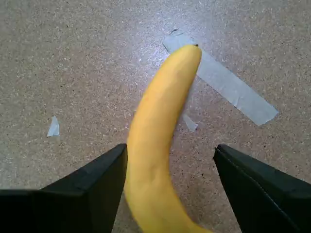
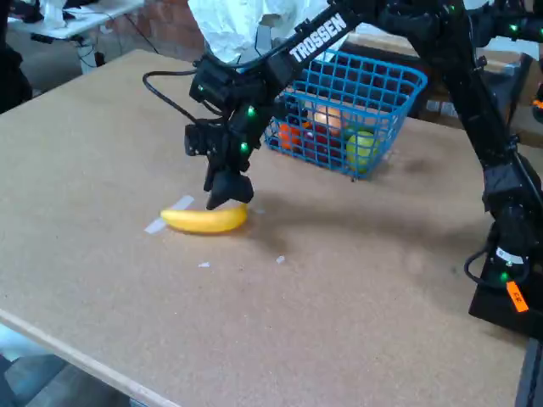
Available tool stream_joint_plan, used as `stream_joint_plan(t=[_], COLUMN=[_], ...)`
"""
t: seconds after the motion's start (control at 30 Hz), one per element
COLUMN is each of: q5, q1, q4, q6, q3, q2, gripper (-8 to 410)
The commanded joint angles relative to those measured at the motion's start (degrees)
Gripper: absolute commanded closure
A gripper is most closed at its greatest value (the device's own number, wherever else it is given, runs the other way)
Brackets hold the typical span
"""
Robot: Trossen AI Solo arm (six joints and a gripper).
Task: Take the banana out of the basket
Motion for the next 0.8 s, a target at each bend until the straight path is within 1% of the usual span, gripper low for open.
stream_joint_plan(t=[0.0, 0.13, 0.33, 0.77], q5=[-0.5, -0.5, -0.4, -0.3], q1=[0.1, 0.2, 0.2, 0.2], q4=[-0.1, 0.4, 4.0, 5.0], q6=[0.0, -0.1, 0.2, 0.1], q3=[0.0, 0.0, 0.0, 0.0], q2=[0.0, 0.0, -0.3, -0.6], gripper=[148, 148, 148, 148])
